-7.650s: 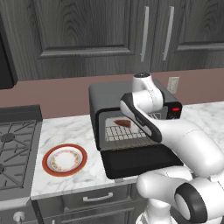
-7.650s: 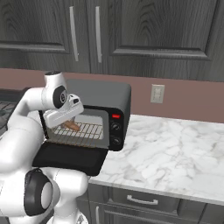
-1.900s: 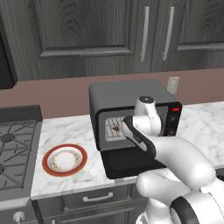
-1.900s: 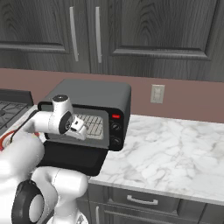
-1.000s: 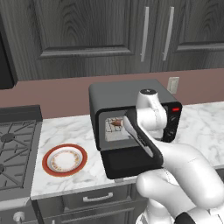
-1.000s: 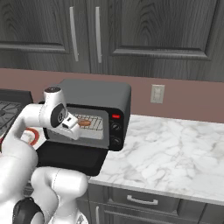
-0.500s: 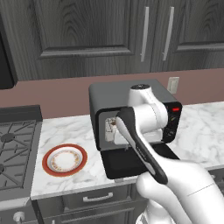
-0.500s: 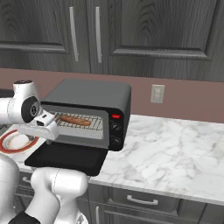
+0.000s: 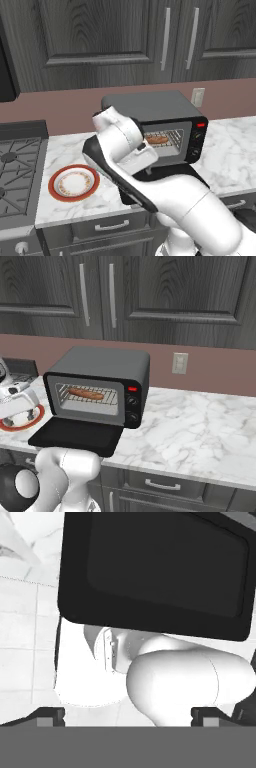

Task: Pull the toaster oven rack outwards. Pick up the baguette from the plate and place it on the toaster oven rack. Close the toaster oven door fully and set the temperature to the lowest setting.

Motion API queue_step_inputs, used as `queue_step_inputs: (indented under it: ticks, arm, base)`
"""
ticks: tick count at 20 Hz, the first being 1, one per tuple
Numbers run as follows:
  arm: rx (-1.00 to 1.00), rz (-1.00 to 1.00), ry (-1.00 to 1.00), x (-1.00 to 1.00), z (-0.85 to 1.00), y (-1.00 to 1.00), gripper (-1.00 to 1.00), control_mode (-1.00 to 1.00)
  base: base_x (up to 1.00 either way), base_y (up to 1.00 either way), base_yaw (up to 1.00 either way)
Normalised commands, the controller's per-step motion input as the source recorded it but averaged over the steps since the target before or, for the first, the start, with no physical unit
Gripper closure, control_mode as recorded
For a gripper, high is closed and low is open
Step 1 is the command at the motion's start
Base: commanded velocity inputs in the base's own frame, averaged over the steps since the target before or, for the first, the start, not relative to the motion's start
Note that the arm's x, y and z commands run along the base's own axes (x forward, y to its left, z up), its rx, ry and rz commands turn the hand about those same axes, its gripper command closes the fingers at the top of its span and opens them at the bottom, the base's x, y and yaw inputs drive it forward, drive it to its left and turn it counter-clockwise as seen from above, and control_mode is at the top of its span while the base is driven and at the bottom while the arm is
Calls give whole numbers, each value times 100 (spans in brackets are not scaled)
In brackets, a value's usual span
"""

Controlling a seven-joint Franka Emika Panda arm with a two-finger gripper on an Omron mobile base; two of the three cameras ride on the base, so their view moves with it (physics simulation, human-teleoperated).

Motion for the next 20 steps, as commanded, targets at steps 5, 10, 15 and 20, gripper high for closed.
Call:
queue_step_inputs:
  ticks: [5,10,15,20]
  arm:
    - [-33,14,11,0,-53,9,-100,-100]
    - [-26,10,1,-2,-63,0,-100,-100]
    - [-15,8,-7,-22,-52,0,-100,-100]
    - [-8,9,-10,-9,-32,0,-100,-100]
  base:
    - [0,0,0]
    - [0,0,0]
    - [0,0,0]
    - [0,0,0]
